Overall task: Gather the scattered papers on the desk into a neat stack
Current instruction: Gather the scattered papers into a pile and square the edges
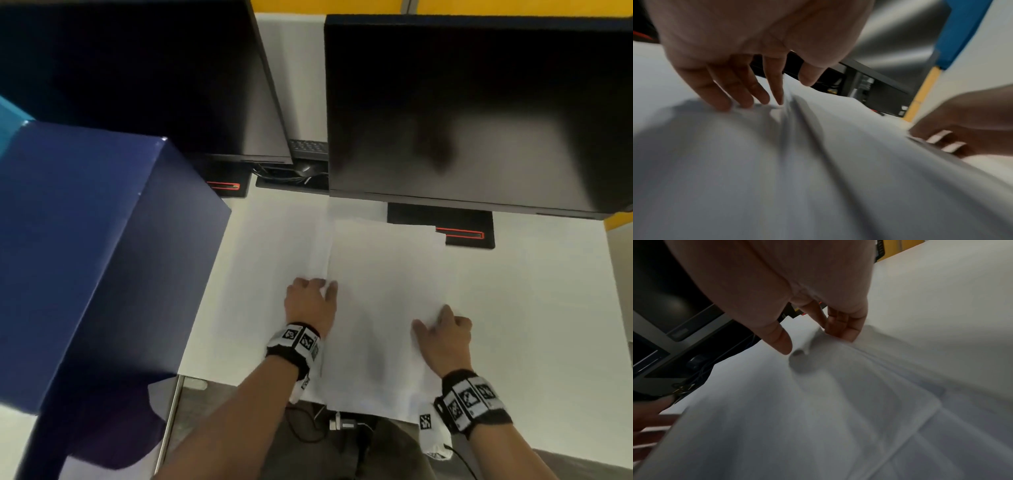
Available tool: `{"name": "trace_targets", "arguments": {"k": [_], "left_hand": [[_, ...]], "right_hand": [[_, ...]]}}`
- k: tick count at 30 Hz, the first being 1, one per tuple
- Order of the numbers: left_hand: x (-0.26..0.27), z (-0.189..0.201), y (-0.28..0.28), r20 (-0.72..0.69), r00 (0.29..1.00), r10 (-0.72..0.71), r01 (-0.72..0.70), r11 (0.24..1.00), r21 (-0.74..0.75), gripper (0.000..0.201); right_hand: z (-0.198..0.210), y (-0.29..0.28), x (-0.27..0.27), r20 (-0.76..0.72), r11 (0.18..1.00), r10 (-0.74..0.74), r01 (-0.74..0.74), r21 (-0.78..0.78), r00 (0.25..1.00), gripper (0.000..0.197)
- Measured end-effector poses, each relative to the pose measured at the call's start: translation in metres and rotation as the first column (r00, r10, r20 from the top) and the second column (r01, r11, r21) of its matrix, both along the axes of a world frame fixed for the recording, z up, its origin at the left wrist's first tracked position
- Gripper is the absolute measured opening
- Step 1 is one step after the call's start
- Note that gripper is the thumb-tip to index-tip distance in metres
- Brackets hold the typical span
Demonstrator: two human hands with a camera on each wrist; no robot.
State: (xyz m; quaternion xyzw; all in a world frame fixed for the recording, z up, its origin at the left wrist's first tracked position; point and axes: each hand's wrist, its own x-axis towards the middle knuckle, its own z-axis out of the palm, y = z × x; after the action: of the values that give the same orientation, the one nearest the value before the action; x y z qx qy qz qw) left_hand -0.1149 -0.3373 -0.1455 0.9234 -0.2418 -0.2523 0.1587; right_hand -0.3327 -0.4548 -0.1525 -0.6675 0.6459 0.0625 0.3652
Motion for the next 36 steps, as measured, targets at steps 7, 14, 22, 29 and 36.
{"name": "trace_targets", "arguments": {"k": [7,14,22,29,36], "left_hand": [[0.119,0.01,0.027,0.154,0.858,0.49,-0.512,0.84,0.179,0.113],[0.132,0.028,0.036,-0.14,0.875,0.463,-0.449,0.886,0.117,0.068],[0.102,0.148,0.058,-0.242,0.965,0.097,-0.177,0.925,-0.336,0.024],[0.059,0.116,0.051,-0.626,0.778,-0.059,-0.228,0.901,-0.369,0.034],[0.014,0.021,0.034,-0.366,0.93,0.026,-0.021,1.0,0.019,0.06]], "right_hand": [[0.0,-0.005,-0.006,-0.012,0.998,0.039,-0.04,-0.047,0.999,0.065],[0.005,-0.002,0.003,-0.076,0.997,0.056,-0.06,-0.05,0.996,0.075],[0.073,0.017,0.077,0.57,0.997,0.036,-0.069,0.037,0.821,0.092],[0.087,0.027,0.09,0.677,0.776,-0.512,-0.053,0.629,0.529,0.033],[0.026,0.005,0.026,0.301,0.979,-0.172,0.13,0.156,0.938,0.026]]}}
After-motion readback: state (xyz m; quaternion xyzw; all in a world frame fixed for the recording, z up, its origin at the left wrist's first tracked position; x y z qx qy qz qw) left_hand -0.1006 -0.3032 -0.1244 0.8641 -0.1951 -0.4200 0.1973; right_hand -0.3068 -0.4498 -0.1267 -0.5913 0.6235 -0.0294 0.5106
